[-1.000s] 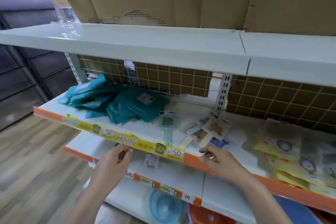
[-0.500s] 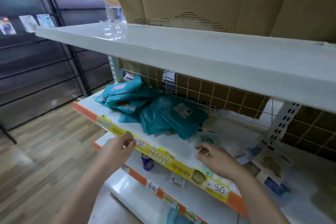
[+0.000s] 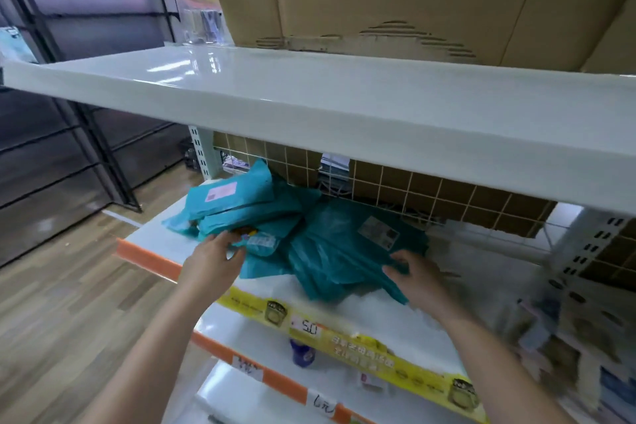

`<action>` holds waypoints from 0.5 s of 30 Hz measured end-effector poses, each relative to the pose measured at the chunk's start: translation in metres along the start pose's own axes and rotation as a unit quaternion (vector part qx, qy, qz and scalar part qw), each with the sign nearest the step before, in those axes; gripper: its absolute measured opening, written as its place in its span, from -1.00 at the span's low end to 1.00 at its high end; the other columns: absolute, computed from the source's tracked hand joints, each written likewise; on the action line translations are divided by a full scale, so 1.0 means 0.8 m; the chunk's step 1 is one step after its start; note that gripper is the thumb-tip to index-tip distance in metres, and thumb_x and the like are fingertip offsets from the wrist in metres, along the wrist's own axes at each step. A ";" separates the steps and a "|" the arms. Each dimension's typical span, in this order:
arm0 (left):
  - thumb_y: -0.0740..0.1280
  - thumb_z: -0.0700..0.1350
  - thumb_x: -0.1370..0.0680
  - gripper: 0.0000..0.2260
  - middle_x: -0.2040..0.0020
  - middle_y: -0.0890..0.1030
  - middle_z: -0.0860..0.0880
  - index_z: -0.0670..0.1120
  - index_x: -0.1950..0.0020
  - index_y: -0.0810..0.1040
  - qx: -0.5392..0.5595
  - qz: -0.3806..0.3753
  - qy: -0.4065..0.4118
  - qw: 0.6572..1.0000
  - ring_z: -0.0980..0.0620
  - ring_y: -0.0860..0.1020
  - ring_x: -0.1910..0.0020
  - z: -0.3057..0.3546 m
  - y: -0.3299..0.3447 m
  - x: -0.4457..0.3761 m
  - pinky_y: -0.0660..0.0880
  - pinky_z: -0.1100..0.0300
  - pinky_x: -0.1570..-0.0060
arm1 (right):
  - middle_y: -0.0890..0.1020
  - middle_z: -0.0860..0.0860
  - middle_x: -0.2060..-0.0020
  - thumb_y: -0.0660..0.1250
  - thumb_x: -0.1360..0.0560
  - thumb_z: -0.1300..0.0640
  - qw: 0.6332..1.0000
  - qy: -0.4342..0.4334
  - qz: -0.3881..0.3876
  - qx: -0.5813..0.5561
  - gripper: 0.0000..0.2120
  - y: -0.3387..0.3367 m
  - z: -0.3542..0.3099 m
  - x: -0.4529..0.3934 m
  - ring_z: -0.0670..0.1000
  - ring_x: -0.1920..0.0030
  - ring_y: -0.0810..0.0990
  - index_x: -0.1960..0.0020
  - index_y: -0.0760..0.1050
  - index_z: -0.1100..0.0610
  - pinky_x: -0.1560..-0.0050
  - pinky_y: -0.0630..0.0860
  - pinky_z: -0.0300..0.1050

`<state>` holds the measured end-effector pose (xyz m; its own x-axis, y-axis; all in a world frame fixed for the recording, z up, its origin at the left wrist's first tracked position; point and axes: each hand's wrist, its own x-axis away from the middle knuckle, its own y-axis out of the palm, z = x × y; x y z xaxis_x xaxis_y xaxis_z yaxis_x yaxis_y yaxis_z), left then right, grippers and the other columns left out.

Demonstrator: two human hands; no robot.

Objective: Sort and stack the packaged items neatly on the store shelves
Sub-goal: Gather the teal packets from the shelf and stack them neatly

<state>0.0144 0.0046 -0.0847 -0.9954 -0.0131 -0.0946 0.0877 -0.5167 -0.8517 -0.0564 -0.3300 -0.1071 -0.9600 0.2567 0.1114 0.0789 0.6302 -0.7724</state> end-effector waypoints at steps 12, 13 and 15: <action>0.23 0.06 -0.56 -0.57 -0.40 0.43 -0.05 0.10 -0.44 0.34 -0.121 -0.052 0.023 0.991 -0.14 0.36 -0.33 -0.074 -0.003 -0.168 0.34 -0.02 -0.21 | 0.15 -0.04 -0.53 0.24 -0.55 -0.14 0.990 0.116 0.032 0.073 -0.36 0.064 -0.049 -0.026 0.05 -0.49 0.19 -0.54 0.11 -0.02 -0.44 0.20 -0.10; 0.24 0.08 -0.55 -0.55 -0.40 0.42 -0.03 0.12 -0.44 0.32 -0.150 -0.050 0.027 0.987 -0.13 0.35 -0.33 -0.073 -0.002 -0.177 0.33 -0.01 -0.21 | 0.18 -0.05 -0.52 0.26 -0.54 -0.13 0.990 0.114 0.036 0.069 -0.37 0.062 -0.051 -0.024 0.04 -0.49 0.21 -0.53 0.13 -0.02 -0.42 0.21 -0.14; 0.26 0.16 -0.52 -0.51 -0.39 0.41 0.00 0.12 -0.43 0.31 -0.195 -0.043 0.040 0.979 -0.14 0.36 -0.32 -0.072 0.000 -0.193 0.32 0.01 -0.19 | 0.30 -0.13 -0.41 0.31 -0.52 -0.08 0.991 0.115 0.029 0.056 -0.40 0.060 -0.051 -0.020 0.02 -0.43 0.29 -0.50 0.19 -0.03 -0.29 0.29 -0.23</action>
<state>0.1698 0.0561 -0.0995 -0.9950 0.0912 -0.0417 0.0280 -0.1465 -0.9888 -0.0264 -0.2738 -0.1205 -0.8672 0.4583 0.1947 0.0896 0.5281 -0.8444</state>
